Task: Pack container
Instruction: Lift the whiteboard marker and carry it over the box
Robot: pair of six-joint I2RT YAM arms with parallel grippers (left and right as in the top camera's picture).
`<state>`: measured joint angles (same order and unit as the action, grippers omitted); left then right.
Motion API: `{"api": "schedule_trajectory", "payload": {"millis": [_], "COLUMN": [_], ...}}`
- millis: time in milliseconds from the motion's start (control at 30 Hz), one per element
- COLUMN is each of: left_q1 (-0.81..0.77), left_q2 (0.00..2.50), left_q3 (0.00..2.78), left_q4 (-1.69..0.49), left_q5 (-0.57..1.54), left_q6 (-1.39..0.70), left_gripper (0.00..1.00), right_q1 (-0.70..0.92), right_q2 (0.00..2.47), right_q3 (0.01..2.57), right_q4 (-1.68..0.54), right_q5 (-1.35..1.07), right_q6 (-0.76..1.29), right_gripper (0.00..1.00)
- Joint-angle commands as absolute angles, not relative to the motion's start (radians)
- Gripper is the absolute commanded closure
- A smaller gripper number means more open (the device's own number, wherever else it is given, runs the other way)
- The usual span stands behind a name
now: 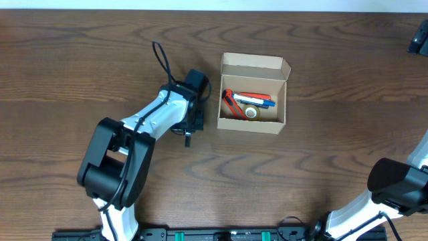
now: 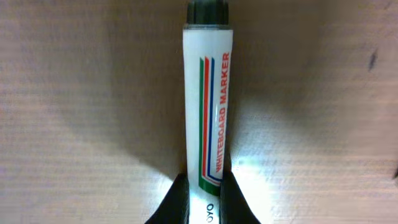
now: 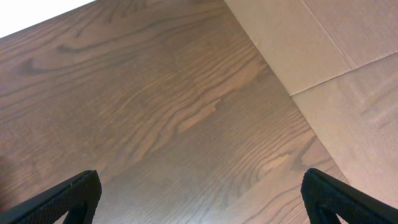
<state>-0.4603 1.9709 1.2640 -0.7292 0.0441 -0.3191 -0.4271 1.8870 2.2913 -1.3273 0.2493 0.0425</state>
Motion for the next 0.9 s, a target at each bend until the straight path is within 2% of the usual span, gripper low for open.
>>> {"api": "schedule_trajectory", "payload": {"millis": [0, 133, 433, 667, 867], "left_q1": [-0.464, -0.463, -0.469, -0.528, -0.643], "left_q2": [2.014, 2.012, 2.012, 2.020, 2.073], "left_q3": [1.369, 1.628, 2.124, 2.202, 2.202], "left_q4": [-0.815, -0.962, -1.131, -1.100, -1.047], "left_q5": [-0.015, -0.059, -0.009, 0.174, 0.163], "left_q6": [-0.263, -0.188, -0.074, -0.066, -0.017], "left_gripper": [0.94, 0.94, 0.94, 0.94, 0.94], "right_q1": [-0.432, -0.432, -0.432, -0.432, -0.432], "right_q2": [1.891, 1.891, 1.891, 1.891, 1.891], "right_q3": [2.294, 2.294, 2.294, 2.294, 2.294], "right_q4": [-1.328, -1.328, -1.328, -1.328, -1.328], "right_q5": [0.250, 0.250, 0.250, 0.250, 0.250], "right_q6": [0.059, 0.059, 0.059, 0.059, 0.059], "right_gripper": [0.01, 0.01, 0.01, 0.01, 0.01]}}
